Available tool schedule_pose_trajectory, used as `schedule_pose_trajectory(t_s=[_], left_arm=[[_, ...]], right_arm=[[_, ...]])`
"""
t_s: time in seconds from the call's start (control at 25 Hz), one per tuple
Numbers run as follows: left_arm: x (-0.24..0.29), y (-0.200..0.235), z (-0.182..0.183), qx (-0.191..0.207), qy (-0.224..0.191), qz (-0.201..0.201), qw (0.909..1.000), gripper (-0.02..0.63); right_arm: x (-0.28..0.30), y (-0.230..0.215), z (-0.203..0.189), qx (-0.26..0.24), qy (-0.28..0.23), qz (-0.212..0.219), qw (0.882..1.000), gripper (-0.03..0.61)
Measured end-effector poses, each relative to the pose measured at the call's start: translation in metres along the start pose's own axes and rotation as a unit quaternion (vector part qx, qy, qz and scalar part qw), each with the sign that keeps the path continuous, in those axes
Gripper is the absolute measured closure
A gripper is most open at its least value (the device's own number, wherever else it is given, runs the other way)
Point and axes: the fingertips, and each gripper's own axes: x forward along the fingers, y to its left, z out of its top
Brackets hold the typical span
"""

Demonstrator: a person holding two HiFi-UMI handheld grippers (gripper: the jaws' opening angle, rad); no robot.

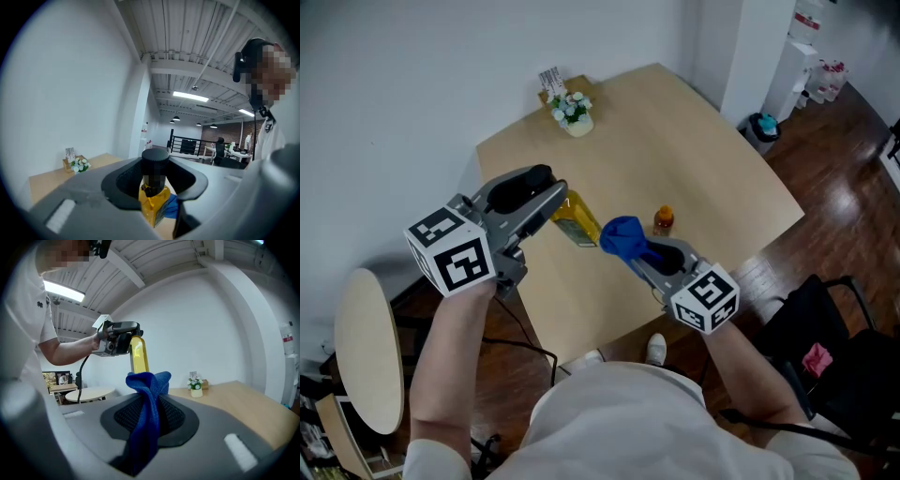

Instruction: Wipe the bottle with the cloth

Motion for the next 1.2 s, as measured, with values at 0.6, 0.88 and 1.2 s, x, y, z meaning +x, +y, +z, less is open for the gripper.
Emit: schedule_pose_trajectory(t_s=[0.6,0.88,1.2], left_arm=[[0.01,-0.003,-0.014,-0.011,-0.001,0.007,0.9999,0.449],[0.0,0.006,-0.004,-0.022,-0.013,0.007,0.9996,0.449],[-0.017,-0.006,-0.002,-0.015,-0.026,0.009,0.9995,0.449]], right_arm=[[-0.007,0.081,0.113,-0.173,-0.085,0.025,0.981,0.483],[0.022,0.081,0.08,-0.168,-0.032,0.029,0.985,0.483],[0.021,0.08,0.013,-0.113,0.004,0.03,0.993,0.483]])
